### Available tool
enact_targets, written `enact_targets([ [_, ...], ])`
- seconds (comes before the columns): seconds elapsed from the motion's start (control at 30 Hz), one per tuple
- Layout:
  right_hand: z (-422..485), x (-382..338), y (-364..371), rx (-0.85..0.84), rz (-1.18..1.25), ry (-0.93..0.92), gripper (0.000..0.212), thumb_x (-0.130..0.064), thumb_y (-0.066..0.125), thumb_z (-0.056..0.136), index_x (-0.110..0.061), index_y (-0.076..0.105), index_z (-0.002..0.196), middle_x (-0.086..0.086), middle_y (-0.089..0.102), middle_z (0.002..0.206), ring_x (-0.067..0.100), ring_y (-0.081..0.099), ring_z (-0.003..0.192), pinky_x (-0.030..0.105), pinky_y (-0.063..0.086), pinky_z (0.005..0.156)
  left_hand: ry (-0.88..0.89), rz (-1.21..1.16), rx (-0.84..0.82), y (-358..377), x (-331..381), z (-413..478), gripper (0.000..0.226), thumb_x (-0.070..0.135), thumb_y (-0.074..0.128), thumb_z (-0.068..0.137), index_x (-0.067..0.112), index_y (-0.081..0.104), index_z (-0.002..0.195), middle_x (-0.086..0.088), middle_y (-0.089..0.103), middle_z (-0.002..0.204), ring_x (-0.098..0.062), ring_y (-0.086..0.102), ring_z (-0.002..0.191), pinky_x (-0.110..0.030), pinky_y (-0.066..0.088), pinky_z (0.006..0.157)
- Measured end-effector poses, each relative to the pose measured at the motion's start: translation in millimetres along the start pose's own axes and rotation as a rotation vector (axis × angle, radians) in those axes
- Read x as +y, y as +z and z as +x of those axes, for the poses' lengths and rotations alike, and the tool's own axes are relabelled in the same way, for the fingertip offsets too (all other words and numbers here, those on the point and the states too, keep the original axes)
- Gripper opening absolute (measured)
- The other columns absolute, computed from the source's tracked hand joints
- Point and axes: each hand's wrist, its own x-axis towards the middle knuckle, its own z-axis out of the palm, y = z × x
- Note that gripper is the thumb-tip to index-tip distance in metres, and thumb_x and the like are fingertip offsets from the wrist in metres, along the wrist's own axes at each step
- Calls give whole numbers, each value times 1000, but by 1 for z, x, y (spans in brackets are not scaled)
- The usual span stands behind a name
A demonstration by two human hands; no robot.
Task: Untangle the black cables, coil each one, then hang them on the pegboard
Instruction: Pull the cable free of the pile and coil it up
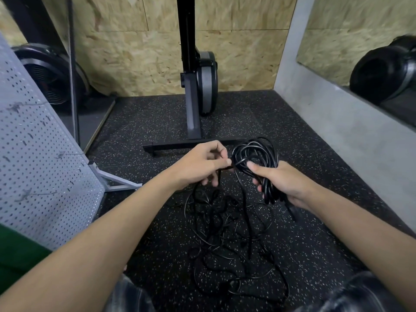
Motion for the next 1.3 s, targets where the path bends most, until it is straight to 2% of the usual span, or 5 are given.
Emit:
enact_targets([
  [0.27, -2, 2, 4, -163, 3, 93, 30, -42, 72, 96, -13, 72, 102, 5, 70, 82, 17, 62, 69, 32, 53, 63, 265, -75, 27, -2, -4, 0, 64, -12, 70, 89, 33, 69, 135, 17, 62, 144, 3, 46, 142, -39, 38, 119],
  [0.63, -2, 6, -1, -223, -186, 147, 27, -33, 72, 97, -8, 64, 100, 4, 69, 78, 14, 61, 62, 30, 52, 59, 200, 673, 614, -6, 11, 24, 49, 59, 59, 96, 21, 65, 67, 7, 61, 59, -19, 61, 60, -29, 45, 54],
  [0.83, -12, 9, -24, -477, -357, 332, 17, -19, 68, 100, -5, 58, 100, 3, 67, 74, 14, 60, 60, 27, 52, 56, -259, 389, 472, -36, 5, 67, 51, 41, 53, 100, 10, 73, 64, -2, 67, 63, -25, 63, 67, -34, 54, 75],
  [1.13, -8, 30, -59, -589, -156, 339, 26, -24, 76, 84, -4, 66, 96, 8, 66, 87, 17, 59, 70, 27, 53, 60, -524, -170, 484, -38, -55, 90, 48, 29, 44, 109, 5, 65, 74, 2, 46, 42, -16, 36, 44, -25, 27, 42],
  [1.3, -7, 33, -60, -585, -8, 270, 31, -22, 77, 82, -4, 61, 102, 10, 64, 90, 17, 58, 71, 27, 53, 58, -471, -83, 31, -14, -62, 77, 48, 49, 46, 109, 5, 64, 112, -8, 81, 89, -22, 78, 83, -34, 54, 81],
])
